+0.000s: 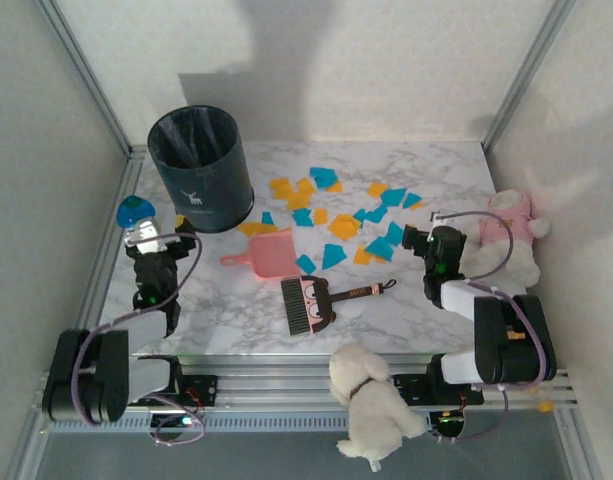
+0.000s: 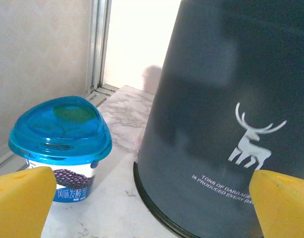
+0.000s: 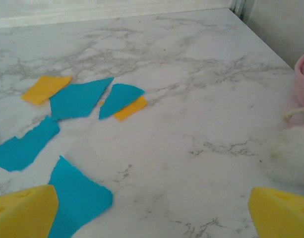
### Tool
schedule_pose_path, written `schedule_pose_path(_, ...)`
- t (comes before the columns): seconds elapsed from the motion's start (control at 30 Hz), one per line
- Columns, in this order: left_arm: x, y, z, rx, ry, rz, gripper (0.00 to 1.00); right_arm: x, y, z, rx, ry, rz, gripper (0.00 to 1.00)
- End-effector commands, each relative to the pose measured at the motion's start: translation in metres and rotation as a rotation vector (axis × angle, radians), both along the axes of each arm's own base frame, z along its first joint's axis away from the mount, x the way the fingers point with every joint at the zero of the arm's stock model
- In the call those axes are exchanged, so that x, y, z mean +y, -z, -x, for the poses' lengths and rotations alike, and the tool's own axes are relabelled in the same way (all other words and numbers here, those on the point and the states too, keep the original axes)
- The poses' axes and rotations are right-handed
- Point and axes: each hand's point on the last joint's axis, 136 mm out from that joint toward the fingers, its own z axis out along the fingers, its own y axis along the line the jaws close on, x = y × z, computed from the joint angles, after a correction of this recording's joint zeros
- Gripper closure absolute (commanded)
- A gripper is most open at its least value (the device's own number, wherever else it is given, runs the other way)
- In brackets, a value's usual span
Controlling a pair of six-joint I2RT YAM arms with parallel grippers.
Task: Sweep away the paper scraps from the table
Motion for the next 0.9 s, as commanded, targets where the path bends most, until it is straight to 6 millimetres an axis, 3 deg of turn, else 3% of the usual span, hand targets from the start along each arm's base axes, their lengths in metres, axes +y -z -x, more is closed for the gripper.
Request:
schedule_pose_path(0.0,0.001,0.005,0.005,0.11,-0.04,0.083,0.0,0.001,-0.009,0.009,0.095,0.039,-0.067,0.01)
schedule_pose_path(0.13,-0.018,-0.006,0.01,0.172,0.039,0.132,0.0,0.005,-0.015,0.026,0.162,0.031,-0.103,0.01)
schedule_pose_path(0.43,-0.099,-0.011,0.013,0.36,0.328,0.162,0.0,0.034,-0.026,0.058,0.257,-0.069,-0.284,0.01)
schedule_pose_path(0.57,-0.139,0.001,0.009,0.507,0.43,0.122,0.0,0.05,-0.024,0.07,0.306,-0.125,-0.36,0.01)
schedule_pose_path(0.73,-0.198,0.022,0.01,0.674,0.601,-0.047,0.01,0.051,-0.019,0.083,0.344,-0.13,-0.37,0.01)
schedule_pose_path(0.87,-0.245,0.049,0.022,0.834,0.797,-0.223,0.12,0.049,-0.018,0.088,0.345,-0.125,-0.357,0.01)
